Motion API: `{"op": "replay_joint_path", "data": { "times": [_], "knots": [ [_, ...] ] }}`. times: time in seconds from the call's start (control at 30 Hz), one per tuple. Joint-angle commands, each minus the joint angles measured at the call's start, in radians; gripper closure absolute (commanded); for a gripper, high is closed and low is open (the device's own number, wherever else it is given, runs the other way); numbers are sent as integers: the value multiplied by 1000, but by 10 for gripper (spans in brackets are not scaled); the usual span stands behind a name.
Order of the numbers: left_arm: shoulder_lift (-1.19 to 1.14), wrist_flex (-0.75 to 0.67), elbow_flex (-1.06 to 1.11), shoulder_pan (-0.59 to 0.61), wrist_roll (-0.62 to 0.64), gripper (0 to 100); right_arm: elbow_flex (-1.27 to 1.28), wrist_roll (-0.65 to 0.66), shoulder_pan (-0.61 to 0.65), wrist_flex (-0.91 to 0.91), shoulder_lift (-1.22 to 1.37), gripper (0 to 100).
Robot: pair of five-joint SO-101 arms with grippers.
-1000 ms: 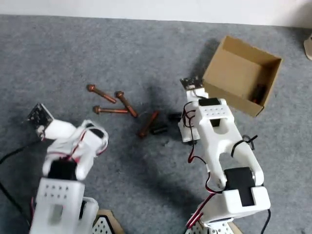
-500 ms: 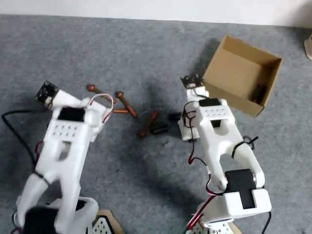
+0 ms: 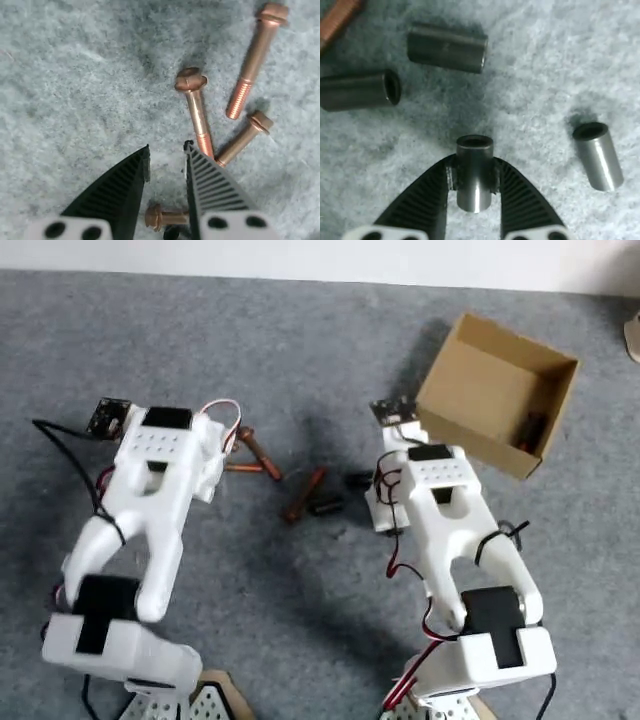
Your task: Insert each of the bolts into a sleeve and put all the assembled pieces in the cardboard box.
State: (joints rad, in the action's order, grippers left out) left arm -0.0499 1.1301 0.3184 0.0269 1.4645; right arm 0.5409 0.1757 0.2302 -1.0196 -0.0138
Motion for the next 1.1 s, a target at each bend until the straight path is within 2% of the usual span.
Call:
{"op": "replay_joint_path", "data": {
  "times": [0.0,0.23,0.4,0.57,0.77,1.07],
  "knots": [
    [-53,23,-107,35,72,868,-5,2,5,12,-54,995],
    [-223,26,-219,82,155,867,-5,2,5,12,-54,995],
    [-292,26,-288,88,158,867,-5,2,5,12,-54,995],
    [-311,29,-337,84,161,867,-4,2,5,12,-54,995],
    [-312,147,-435,82,157,867,-4,2,5,12,-54,995],
    [-317,146,-441,82,157,867,-2,2,4,12,-54,995]
  ]
}}
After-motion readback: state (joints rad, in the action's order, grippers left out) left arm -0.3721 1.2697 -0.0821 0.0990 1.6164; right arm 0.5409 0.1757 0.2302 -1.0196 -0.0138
